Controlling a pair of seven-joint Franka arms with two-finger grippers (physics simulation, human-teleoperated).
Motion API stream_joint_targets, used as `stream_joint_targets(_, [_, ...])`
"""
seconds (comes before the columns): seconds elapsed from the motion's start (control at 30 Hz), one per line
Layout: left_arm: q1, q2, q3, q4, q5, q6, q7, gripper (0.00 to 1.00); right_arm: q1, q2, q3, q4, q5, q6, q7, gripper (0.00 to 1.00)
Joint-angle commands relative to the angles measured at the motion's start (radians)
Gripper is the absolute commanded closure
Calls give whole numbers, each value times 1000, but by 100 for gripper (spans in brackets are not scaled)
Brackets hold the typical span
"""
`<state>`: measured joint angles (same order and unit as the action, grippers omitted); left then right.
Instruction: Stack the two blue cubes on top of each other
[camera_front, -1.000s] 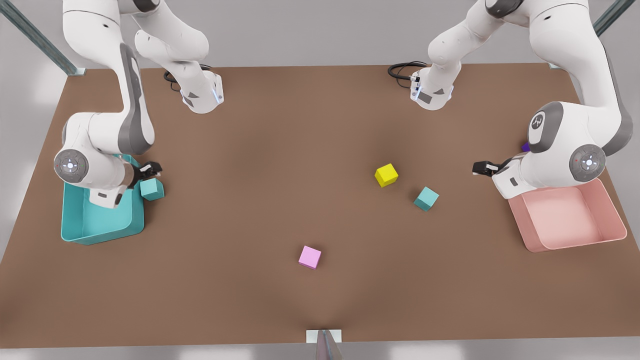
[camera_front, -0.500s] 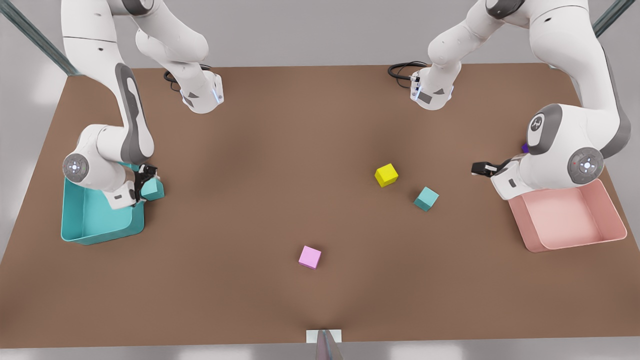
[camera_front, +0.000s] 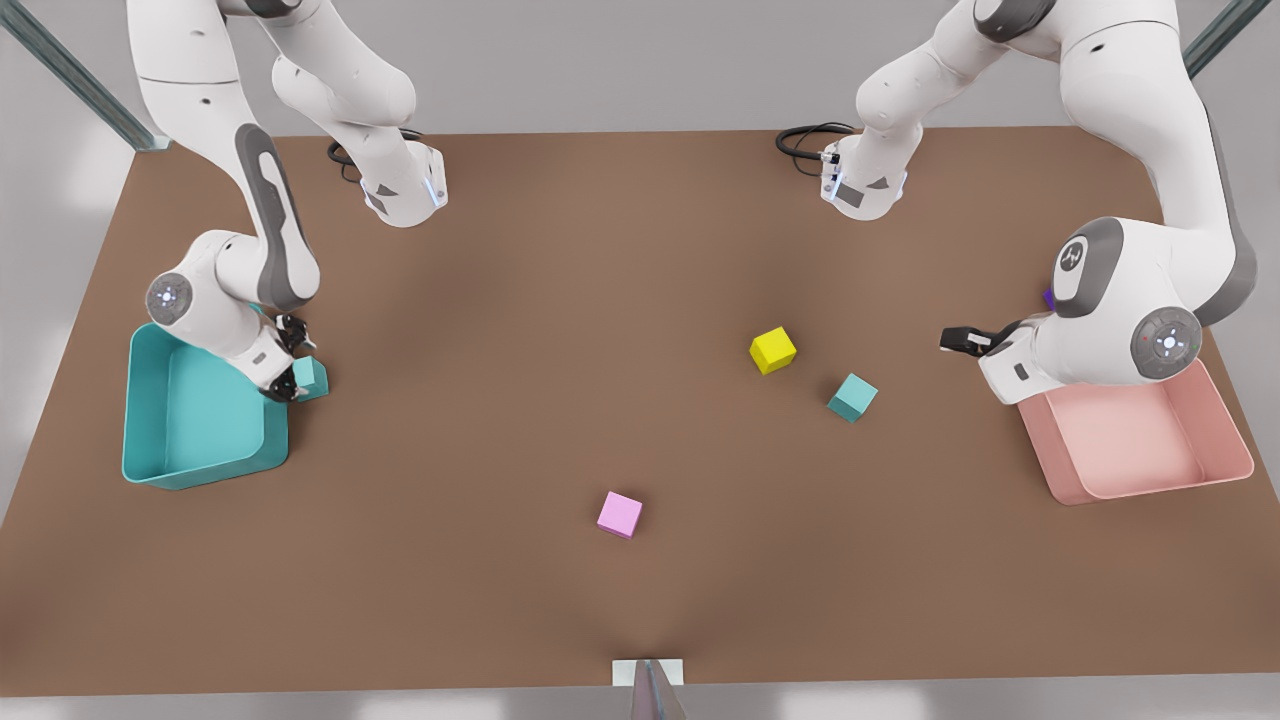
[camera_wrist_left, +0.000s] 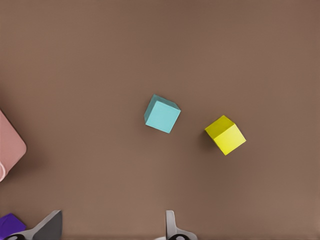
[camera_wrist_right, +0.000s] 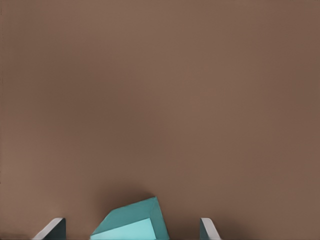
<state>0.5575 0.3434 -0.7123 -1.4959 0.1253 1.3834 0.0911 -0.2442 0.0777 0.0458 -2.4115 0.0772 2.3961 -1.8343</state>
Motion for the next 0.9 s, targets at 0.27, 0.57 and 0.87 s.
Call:
stream_joint_targets(0.27, [-1, 0, -1, 0, 0, -1, -2, 0, -47, 47, -14, -20, -10, 113, -550, 0])
stream_joint_targets(0.57, [1, -1, -3, 2, 0, -15, -14, 0, -69, 90, -12, -32, -10, 161, -548, 0])
stream_joint_targets(0.87, [1, 0, -3, 2, 0, -15, -13, 0, -69, 93, -12, -32, -8, 164, -548, 0])
